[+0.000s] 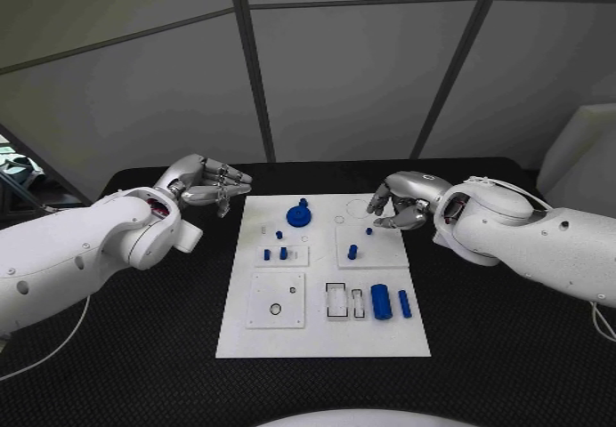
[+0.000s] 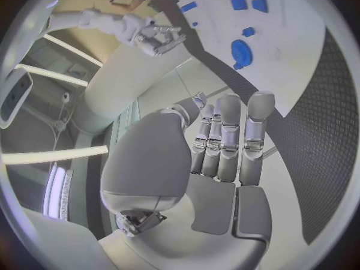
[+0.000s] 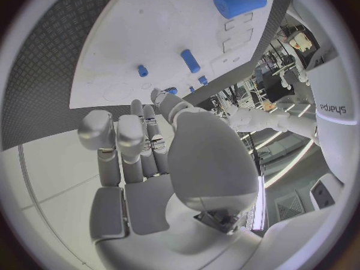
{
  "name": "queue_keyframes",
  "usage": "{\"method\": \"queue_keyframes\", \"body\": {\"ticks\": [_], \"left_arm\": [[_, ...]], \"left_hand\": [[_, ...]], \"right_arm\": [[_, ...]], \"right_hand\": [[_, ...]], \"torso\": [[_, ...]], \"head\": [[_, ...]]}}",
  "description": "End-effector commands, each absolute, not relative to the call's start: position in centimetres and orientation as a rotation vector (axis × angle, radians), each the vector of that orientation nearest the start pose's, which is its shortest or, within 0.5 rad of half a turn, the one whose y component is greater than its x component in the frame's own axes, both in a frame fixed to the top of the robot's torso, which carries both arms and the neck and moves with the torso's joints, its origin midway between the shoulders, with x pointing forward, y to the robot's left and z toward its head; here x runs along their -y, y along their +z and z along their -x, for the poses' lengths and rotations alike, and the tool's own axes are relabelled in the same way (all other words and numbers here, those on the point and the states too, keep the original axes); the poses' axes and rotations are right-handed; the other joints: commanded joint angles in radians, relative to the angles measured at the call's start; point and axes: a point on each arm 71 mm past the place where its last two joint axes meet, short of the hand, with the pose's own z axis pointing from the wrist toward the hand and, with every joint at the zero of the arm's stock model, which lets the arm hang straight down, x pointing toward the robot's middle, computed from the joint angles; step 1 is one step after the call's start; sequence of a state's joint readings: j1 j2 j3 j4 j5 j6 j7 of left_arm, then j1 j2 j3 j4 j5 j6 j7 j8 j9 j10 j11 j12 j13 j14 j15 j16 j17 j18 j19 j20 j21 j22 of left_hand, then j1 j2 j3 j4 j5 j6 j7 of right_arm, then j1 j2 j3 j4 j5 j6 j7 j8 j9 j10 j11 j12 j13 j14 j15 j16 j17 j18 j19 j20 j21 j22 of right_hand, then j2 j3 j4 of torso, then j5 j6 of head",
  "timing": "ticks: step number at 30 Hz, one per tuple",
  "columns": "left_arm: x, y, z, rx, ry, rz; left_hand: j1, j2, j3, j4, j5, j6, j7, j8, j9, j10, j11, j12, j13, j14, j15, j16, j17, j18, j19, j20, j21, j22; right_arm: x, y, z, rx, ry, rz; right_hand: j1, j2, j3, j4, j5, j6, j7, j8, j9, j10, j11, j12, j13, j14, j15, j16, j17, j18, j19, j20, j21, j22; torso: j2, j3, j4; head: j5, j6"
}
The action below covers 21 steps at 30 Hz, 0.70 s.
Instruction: Assemble the parts on the task board
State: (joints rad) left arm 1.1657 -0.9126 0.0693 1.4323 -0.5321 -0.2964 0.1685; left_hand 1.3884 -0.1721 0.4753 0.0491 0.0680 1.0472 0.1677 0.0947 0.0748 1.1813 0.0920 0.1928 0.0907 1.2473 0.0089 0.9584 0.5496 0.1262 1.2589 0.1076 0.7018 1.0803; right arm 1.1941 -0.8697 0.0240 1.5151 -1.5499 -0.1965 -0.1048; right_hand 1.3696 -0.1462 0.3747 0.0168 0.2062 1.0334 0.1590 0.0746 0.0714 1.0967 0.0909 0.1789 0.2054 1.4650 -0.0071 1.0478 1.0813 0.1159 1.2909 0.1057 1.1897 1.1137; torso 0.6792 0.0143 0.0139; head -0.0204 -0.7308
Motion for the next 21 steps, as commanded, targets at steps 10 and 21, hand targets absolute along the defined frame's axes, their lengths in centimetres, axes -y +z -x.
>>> {"method": "queue_keyframes", "body": {"ticks": [10, 21], "left_arm": [[-27.1, -15.6, -50.4, -1.315, -1.436, 1.044], [-27.0, -15.4, -50.1, -1.306, -1.441, 1.047]], "left_hand": [[0.008, 0.015, -0.008, -0.005, -0.001, 0.012, 0.000, 0.010, -0.002, 0.001, -0.003, 0.018, 0.007, -0.011, -0.001, -0.016, -0.023, 0.043, -0.019, -0.001, -0.052, -0.032], [0.009, 0.017, -0.009, -0.007, -0.001, 0.009, 0.001, 0.009, -0.003, -0.002, -0.002, 0.020, 0.008, -0.012, -0.001, -0.018, -0.028, 0.045, -0.023, -0.001, -0.066, -0.040]], "right_arm": [[19.7, -18.7, -48.6, -1.697, 0.433, 0.412], [19.1, -19.7, -48.8, -1.721, 0.429, 0.422]], "right_hand": [[0.002, -0.014, 0.016, 0.010, -0.017, -0.028, 0.009, -0.010, -0.002, -0.015, 0.008, -0.015, -0.034, 0.061, 0.017, 0.129, 0.096, -0.033, 0.055, 0.008, 0.088, 0.100], [0.010, -0.009, 0.033, 0.008, -0.009, -0.020, 0.012, -0.007, 0.000, -0.008, 0.010, -0.014, -0.052, 0.060, 0.019, 0.173, 0.123, -0.040, 0.072, 0.011, 0.122, 0.139]], "torso": [[0.001, -0.0012, 0.0004], [0.002, -0.0009, 0.0002]], "head": [[-0.009, -0.002], [-0.006, -0.006]]}}
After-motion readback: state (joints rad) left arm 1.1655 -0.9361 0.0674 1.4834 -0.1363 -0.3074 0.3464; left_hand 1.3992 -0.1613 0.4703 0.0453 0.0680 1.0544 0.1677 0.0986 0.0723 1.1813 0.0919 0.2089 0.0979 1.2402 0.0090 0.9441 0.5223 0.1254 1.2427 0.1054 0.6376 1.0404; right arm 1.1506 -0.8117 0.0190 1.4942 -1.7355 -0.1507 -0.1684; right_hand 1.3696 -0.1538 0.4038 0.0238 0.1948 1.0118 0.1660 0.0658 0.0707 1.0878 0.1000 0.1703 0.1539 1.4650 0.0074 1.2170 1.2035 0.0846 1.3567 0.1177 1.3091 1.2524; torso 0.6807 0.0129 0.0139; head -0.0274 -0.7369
